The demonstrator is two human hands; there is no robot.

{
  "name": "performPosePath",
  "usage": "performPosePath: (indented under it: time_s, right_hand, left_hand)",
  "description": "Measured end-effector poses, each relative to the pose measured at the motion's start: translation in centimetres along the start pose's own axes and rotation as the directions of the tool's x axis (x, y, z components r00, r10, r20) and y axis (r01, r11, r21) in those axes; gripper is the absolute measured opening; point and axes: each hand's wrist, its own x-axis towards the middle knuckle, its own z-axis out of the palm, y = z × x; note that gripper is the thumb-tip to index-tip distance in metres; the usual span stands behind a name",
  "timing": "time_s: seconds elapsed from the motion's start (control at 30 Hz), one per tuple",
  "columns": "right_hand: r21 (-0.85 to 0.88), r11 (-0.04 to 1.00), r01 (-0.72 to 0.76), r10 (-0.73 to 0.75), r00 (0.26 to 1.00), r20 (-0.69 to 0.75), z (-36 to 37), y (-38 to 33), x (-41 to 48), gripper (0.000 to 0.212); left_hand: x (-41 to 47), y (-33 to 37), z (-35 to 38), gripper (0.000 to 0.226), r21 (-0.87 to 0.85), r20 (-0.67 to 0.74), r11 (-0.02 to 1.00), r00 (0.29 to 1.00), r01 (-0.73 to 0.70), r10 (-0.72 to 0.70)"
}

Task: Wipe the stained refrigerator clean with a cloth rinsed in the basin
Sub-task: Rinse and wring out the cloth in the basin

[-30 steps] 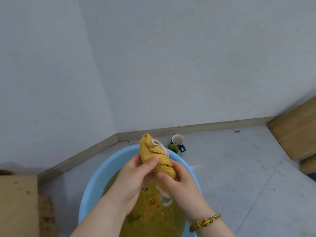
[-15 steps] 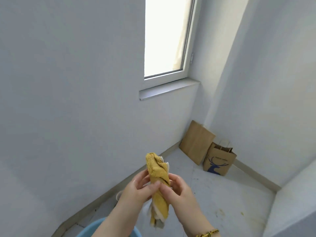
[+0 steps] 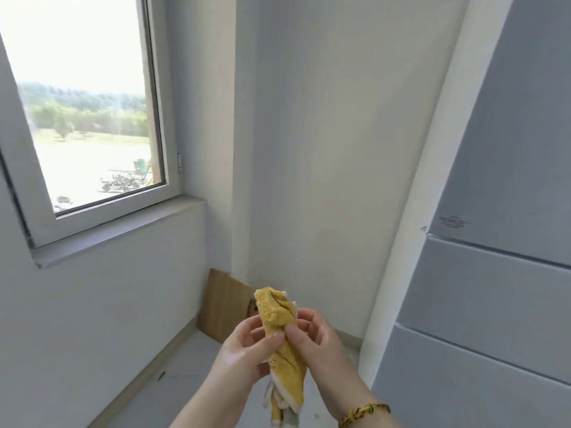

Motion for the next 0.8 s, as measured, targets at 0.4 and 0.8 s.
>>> performPosePath:
  time_s: [0.4, 0.8]
  right_hand:
    - [-0.034, 0.995, 0.09, -0.096, 0.961, -0.26, -10.3, -2.0, 6.1, 0.025]
    - [-0.054, 0.984, 0.172, -0.163, 0.717, -0.678, -7.1, -1.1, 16.5, 0.018]
  left_hand:
    - [11.7, -0.9, 9.2, 0.045, 0.105, 0.221, 0.993, 0.973, 0.045, -0.068]
    - [27.8, 4.1, -0.5, 0.008, 0.355, 0.099, 0.935, 0.995, -0.013, -0.024]
